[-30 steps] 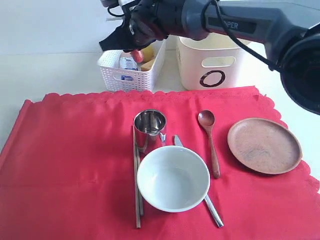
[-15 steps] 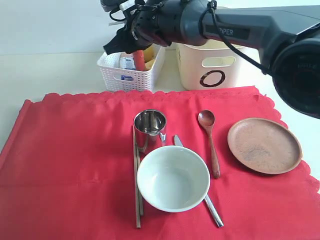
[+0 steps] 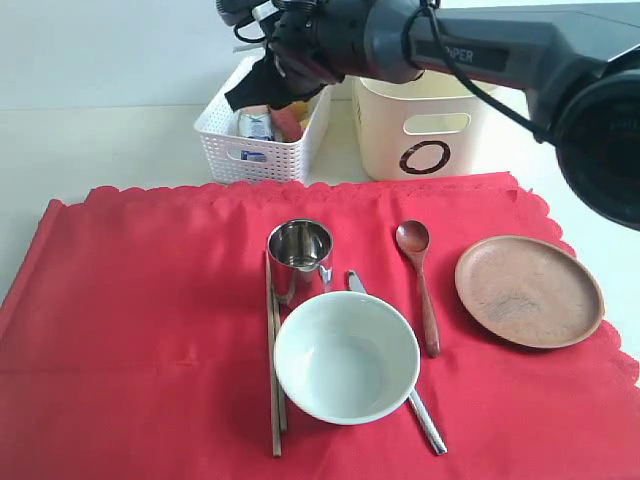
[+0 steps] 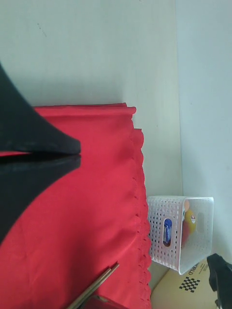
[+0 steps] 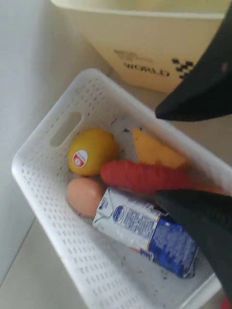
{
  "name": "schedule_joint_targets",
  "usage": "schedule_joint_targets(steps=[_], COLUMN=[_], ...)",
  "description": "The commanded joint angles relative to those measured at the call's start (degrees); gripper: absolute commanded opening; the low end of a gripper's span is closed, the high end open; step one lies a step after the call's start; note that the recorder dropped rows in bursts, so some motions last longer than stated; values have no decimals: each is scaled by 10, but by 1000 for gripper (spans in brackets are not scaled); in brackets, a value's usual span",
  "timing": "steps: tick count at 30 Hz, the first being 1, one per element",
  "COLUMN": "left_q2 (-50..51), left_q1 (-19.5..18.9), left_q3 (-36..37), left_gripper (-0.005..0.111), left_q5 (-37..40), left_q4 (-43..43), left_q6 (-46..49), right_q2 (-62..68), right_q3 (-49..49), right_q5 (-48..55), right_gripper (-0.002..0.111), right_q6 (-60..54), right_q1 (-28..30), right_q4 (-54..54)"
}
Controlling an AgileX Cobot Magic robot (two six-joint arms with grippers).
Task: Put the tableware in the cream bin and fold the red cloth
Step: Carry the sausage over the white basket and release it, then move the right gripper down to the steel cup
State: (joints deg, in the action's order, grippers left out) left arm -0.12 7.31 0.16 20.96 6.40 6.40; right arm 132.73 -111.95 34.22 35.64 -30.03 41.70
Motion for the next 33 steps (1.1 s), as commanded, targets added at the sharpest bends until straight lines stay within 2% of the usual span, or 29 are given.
schedule_joint_targets(steps=[1,7,21,28,33], left_q2=[1,1,1,1,1], left_q1=[3,3,3,3,3], left_q3=[-2,-2,-2,-2,-2], left_gripper=[0,0,0,0,0], left_q5=[-6,-6,-6,-6,-6], left_q4=[-1,-1,-1,-1,-1], left_q6=[-3,-3,-3,-3,-3], right_q2=[-43,-100,-182,-188,-188], right_q3=[-5,-5,-4,-4,-4], right_q5=[78,166,321,357,357], right_gripper=[30,0,0,0,0], right_q6=[-75,-136,-236,-291,-348], right_q1=[2,0,0,0,5], right_q4=[2,2,-24,-86,-171])
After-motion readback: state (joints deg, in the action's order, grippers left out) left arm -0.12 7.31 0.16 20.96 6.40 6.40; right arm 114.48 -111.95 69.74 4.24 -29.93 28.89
